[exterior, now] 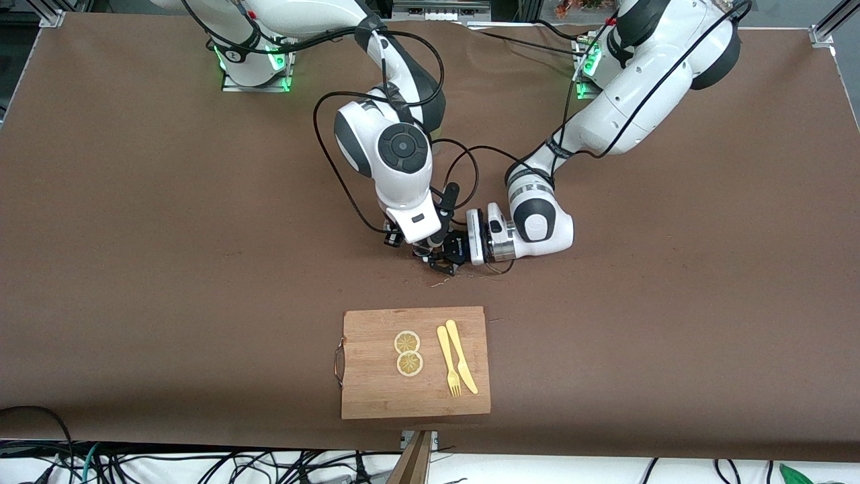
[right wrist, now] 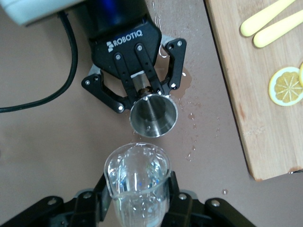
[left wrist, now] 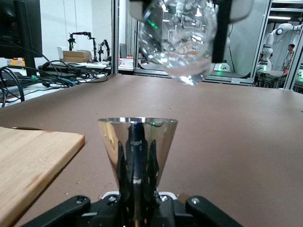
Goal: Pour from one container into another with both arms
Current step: 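Tilt the beaker with the right gripper, pouring liquid into the jigger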
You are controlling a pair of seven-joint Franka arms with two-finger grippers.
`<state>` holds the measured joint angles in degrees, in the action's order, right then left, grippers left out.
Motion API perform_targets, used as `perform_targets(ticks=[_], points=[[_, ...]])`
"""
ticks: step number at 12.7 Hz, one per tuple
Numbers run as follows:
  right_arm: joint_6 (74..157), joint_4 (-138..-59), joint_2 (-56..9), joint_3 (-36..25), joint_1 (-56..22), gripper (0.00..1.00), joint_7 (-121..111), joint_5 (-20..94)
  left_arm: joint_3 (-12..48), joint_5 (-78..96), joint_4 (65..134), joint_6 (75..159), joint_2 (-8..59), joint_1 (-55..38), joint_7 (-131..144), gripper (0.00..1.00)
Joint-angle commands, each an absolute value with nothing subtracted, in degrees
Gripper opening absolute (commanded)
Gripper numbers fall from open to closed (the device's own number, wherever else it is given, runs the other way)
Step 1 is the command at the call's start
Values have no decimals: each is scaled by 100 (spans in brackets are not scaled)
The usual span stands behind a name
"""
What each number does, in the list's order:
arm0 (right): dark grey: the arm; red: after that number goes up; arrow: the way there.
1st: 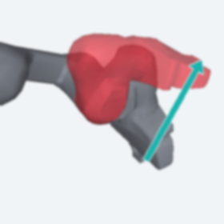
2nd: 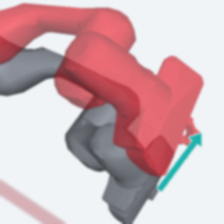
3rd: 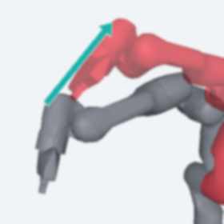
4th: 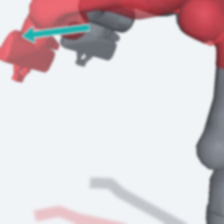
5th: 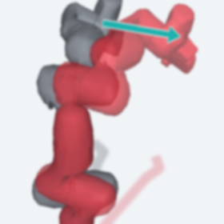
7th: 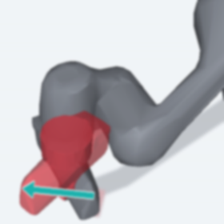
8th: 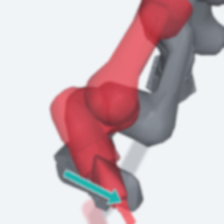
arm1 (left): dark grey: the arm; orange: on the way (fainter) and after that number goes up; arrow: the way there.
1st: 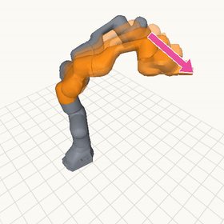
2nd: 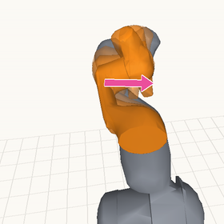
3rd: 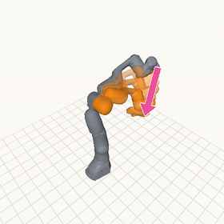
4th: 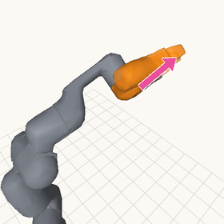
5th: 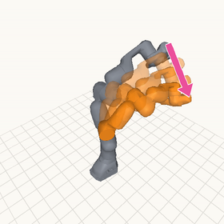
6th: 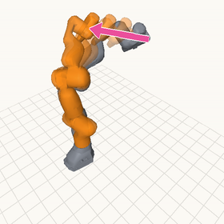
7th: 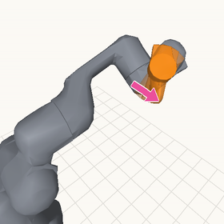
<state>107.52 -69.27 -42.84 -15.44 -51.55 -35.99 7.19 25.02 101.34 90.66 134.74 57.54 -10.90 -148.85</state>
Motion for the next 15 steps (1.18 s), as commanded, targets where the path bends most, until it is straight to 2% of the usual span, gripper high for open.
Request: perform_targets(ticks=[1, 15], points=[[10644, -6592, -4482, -1652, -5221, 30, -3455, 624, 2531, 10336, 8903, 13500, 5880, -1134, -15214, 0], [10661, -6354, -4720, -1679, -5326, 31, -3190, 369, 2558, 10371, 8895, 13500, 5889, -1134, -15214, 0]])
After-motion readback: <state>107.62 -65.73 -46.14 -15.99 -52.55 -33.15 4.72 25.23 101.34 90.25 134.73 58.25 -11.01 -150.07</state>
